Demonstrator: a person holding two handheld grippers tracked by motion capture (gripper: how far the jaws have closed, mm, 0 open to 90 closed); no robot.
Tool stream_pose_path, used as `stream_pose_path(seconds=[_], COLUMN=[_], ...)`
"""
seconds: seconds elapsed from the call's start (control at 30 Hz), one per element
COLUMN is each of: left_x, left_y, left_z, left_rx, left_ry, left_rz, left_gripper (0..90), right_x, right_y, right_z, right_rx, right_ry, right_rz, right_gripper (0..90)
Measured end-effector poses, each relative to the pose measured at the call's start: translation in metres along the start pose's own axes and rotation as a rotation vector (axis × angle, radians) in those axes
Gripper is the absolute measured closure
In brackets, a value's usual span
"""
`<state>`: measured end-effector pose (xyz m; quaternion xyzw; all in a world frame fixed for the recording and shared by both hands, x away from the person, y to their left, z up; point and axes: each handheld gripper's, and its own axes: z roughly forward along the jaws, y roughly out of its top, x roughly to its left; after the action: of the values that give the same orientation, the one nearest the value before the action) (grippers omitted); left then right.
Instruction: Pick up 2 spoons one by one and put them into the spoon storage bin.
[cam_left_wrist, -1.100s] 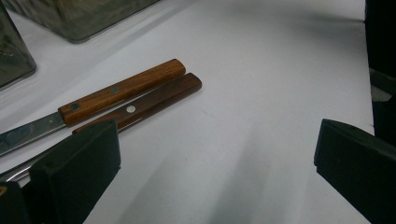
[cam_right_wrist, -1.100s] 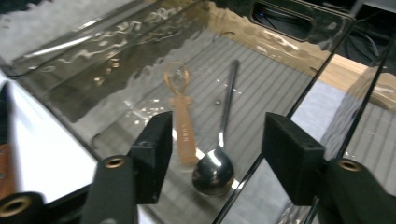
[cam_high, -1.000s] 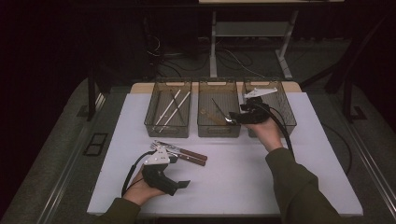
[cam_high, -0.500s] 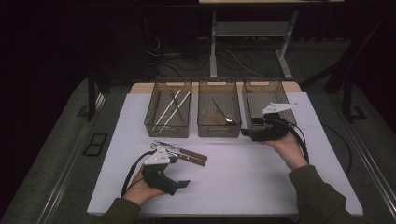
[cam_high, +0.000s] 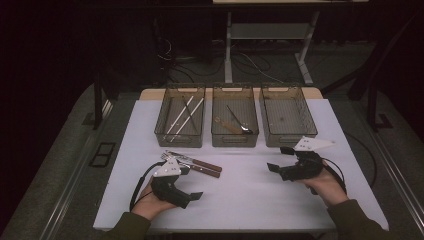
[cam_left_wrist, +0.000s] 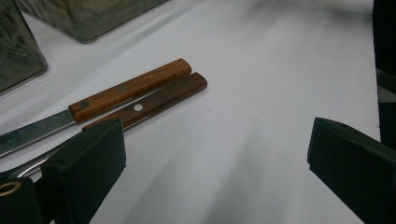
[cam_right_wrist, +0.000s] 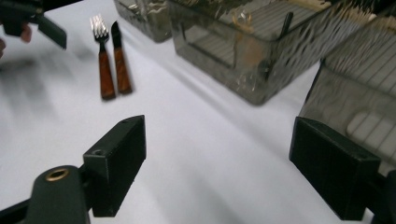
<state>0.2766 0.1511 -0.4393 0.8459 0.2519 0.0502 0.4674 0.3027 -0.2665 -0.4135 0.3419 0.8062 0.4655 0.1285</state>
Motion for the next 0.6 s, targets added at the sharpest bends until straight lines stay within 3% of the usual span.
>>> stream_pose_path(seconds=[0.27,0.6], left_x=[0.000,0.003], left_y=[0.001,0.005], left_z=[-0.002,-0.005], left_rx=[-0.003,-0.006], left_ry=[0.010,0.043], left_rz=[-0.009,-0.033], left_gripper=[7.1,21.0], right_x=[0.010,0.012], right_y=[-0.032,-0.044], right_z=[-0.010,-0.018], right_rx=[0.034,0.051], right_ry=[0.002,-0.003], right_rz=[-0.010,-0.003], right_gripper=[17.3,14.5])
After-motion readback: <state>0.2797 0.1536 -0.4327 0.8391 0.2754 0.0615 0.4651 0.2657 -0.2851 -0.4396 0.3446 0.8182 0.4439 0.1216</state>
